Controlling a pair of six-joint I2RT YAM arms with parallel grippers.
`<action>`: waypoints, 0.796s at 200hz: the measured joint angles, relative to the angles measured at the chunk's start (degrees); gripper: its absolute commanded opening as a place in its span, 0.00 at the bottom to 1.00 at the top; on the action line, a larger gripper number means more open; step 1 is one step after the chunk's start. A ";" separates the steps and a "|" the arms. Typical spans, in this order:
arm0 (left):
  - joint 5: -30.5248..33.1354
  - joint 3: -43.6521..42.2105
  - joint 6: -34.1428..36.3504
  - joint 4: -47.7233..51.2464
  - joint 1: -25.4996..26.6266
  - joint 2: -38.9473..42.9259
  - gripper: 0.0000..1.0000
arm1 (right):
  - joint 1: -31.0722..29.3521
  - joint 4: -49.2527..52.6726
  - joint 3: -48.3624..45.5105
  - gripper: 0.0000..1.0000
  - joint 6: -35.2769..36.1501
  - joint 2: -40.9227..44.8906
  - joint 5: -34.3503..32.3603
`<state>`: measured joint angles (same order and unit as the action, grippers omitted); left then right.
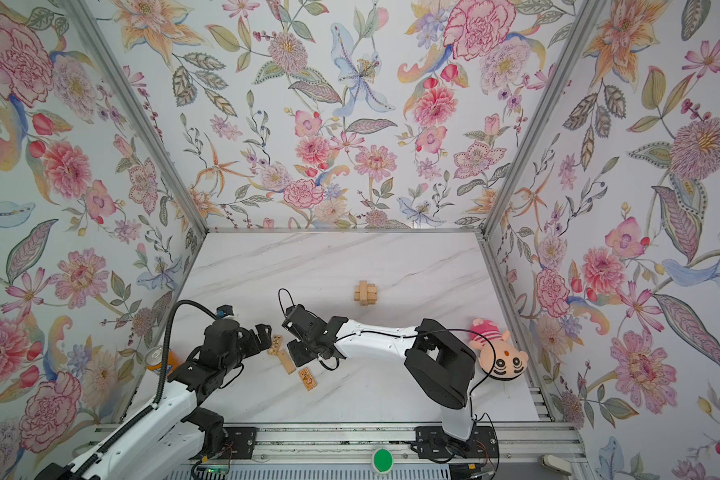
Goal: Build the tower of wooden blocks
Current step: 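Grasp the plain block by the cow card with right gripper while left arm lifts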
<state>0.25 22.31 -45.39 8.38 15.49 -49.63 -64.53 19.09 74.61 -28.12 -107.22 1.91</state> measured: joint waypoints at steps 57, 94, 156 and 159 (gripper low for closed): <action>-4.72 13.79 3.13 -4.83 -7.39 -9.33 0.97 | -1.09 -0.94 1.86 0.49 0.85 -2.60 0.68; -6.32 16.63 4.09 -6.12 -9.97 -11.06 0.97 | -3.02 -0.11 4.76 0.49 1.92 -7.04 0.02; -8.24 16.87 4.09 -6.75 -11.37 -11.15 0.96 | -5.46 4.17 12.39 0.50 4.17 -13.44 -5.03; -8.39 16.87 4.09 -6.78 -11.39 -11.06 0.96 | -5.55 4.44 12.74 0.50 4.26 -13.64 -5.42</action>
<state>-8.14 39.18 -41.30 1.61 4.10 -60.69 -70.08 23.53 87.35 -23.86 -120.86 -3.51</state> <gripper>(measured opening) 0.965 0.499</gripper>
